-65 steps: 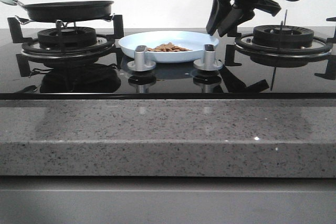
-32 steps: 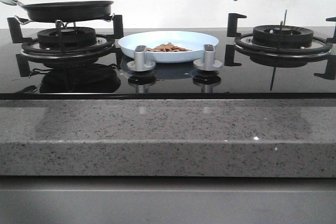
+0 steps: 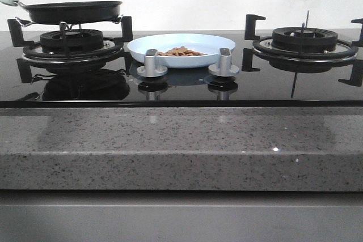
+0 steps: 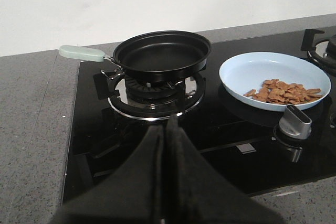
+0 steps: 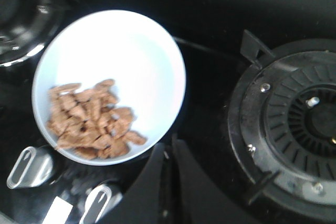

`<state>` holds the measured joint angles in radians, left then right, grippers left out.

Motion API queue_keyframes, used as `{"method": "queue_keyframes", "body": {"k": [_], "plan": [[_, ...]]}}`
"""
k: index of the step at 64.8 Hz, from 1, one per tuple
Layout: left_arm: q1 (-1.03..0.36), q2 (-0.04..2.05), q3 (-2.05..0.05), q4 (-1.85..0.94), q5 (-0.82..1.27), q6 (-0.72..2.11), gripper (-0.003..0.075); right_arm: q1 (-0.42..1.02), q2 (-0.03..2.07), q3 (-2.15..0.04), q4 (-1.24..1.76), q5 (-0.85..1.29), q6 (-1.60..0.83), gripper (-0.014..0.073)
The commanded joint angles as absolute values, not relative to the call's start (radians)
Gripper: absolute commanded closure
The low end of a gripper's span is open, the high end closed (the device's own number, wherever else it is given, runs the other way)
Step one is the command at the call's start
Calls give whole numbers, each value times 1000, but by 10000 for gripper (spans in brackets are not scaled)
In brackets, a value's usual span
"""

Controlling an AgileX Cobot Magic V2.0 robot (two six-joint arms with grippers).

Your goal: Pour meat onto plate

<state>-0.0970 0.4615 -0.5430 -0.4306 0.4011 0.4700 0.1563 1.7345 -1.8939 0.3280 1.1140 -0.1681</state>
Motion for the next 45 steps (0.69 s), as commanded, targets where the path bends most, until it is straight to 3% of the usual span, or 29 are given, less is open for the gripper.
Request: {"method": "queue_keyframes", "body": {"k": [1, 15, 45], "plan": [[-105, 465, -570, -451, 318, 462, 741, 162, 1574, -1770, 343, 966, -197, 654], [-105, 465, -570, -462, 318, 462, 741, 171, 1254, -1295, 348, 619, -231, 654], [-105, 465, -568, -469, 319, 462, 741, 171, 730, -701, 348, 336, -232, 654]]}}
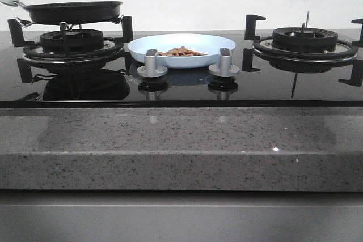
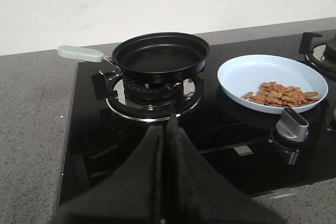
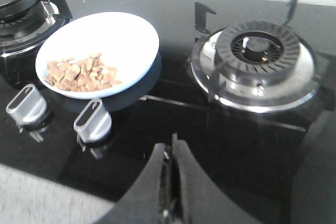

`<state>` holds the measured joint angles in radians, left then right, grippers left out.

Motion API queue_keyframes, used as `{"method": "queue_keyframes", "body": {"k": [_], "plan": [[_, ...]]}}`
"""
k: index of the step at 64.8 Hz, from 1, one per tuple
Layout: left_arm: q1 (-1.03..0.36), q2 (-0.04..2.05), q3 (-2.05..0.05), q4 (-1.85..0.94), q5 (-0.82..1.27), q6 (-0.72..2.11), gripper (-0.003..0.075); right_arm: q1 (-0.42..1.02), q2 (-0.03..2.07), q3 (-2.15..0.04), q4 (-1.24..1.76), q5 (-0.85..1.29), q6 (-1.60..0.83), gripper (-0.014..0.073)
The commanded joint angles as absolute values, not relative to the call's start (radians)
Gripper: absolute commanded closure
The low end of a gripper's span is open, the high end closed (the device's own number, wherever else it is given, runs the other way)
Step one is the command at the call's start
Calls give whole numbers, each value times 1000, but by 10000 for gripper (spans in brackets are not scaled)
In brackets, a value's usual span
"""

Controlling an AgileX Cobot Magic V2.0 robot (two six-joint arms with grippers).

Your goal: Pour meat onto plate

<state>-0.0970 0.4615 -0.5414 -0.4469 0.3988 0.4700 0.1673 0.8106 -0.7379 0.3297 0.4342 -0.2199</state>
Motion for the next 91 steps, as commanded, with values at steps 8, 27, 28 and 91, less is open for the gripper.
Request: {"method": "queue_keyframes", "body": {"k": [8, 27, 28, 91], "plan": [[-105, 465, -568, -469, 325, 462, 741, 171, 589, -590, 348, 319, -232, 654], [-105, 465, -568, -469, 325, 462, 741, 171, 417, -496, 348, 276, -232, 654], [-105, 465, -568, -469, 325, 462, 741, 171, 417, -496, 348, 276, -232, 654], [-105, 343, -440, -166, 177, 162, 741, 171, 417, -496, 348, 285, -232, 654]]}}
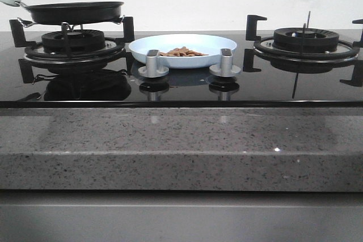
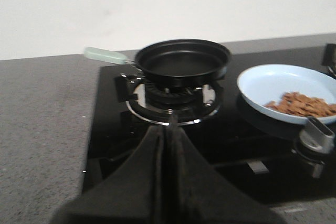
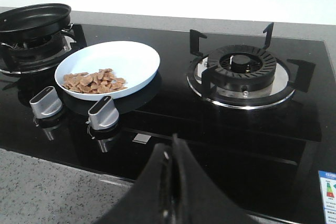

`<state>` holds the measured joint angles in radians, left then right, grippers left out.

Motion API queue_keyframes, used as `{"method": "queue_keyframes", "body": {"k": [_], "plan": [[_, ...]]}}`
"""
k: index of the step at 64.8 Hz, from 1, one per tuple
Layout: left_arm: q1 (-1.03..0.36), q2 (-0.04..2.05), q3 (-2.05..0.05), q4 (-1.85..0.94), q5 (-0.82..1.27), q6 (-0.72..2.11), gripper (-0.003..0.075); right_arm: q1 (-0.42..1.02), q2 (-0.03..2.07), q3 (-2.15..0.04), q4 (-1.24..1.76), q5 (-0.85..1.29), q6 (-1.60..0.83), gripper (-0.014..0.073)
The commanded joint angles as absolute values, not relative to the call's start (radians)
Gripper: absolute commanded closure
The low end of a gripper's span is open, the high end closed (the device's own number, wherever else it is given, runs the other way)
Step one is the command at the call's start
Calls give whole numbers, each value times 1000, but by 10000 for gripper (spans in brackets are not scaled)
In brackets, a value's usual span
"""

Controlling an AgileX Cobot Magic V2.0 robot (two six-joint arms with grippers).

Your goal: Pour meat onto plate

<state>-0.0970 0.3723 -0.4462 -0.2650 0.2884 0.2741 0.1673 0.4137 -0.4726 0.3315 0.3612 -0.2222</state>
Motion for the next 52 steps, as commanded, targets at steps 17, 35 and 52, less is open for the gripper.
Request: {"method": "queue_keyframes", "body": {"k": [17, 35, 52], "plan": [[-99, 115, -244, -10, 160, 59, 741, 171, 417, -496, 348, 285, -232, 654], [-99, 15, -58, -13, 134, 59, 741, 171, 417, -496, 348, 285, -232, 654], [-26, -22, 9, -23, 126, 59, 741, 171, 417, -496, 348, 286, -232, 654]]}}
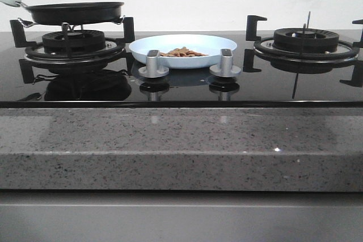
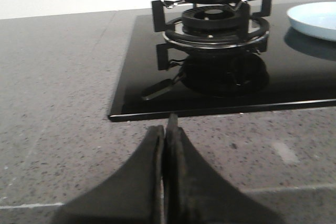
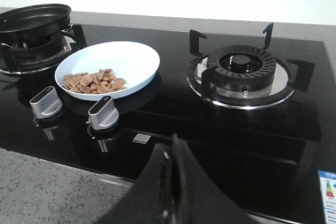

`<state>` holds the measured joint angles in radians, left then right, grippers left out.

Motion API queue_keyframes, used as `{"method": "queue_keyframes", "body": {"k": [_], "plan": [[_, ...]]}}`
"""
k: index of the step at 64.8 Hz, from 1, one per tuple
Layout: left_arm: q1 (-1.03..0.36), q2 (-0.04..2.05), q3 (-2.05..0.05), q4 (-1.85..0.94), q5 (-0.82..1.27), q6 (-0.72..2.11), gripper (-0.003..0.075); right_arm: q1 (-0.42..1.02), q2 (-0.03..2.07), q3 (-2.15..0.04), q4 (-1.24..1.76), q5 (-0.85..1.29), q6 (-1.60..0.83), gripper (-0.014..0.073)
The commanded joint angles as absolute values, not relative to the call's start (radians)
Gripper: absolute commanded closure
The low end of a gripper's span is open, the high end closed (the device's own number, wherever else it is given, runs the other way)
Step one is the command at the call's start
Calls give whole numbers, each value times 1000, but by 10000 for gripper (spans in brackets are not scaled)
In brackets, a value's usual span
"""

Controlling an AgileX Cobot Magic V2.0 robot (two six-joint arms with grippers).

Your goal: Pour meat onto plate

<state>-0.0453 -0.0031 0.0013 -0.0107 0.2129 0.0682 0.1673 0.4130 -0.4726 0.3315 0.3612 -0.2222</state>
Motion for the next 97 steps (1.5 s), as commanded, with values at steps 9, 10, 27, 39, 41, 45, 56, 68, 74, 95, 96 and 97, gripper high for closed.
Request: {"method": "queue_keyframes", "body": {"k": [9, 10, 27, 39, 41, 45, 56, 68, 74, 95, 96, 97], "plan": [[-21, -22, 9, -26, 126, 59, 741, 171, 417, -496, 348, 288, -232, 654], [-21, -22, 9, -30, 126, 59, 741, 171, 417, -496, 348, 288, -232, 654], [-21, -20, 9, -38, 126, 59, 741, 171, 417, -496, 348, 288, -232, 654], [-21, -20, 9, -38, 126, 59, 741, 171, 417, -496, 348, 288, -232, 654], [-21, -20, 9, -38, 126, 59, 741, 171, 417, -496, 348, 288, -232, 654], [-21, -20, 9, -38, 126, 59, 741, 171, 417, -496, 348, 288, -232, 654], [-21, -20, 9, -38, 126, 59, 741, 171, 417, -496, 348, 288, -232, 654], [-21, -20, 9, -38, 126, 59, 741, 171, 417, -491, 349, 278, -232, 654], [-21, -20, 9, -38, 126, 59, 741, 171, 416, -462, 342, 220, -232, 654], [-21, -20, 9, -38, 126, 59, 741, 74, 287, -229, 130, -7, -54, 654], [-21, -20, 9, -38, 126, 59, 741, 60, 271, -213, 130, 0, -39, 654], [-21, -20, 9, -38, 126, 59, 741, 51, 261, -202, 130, 0, -31, 654]]}}
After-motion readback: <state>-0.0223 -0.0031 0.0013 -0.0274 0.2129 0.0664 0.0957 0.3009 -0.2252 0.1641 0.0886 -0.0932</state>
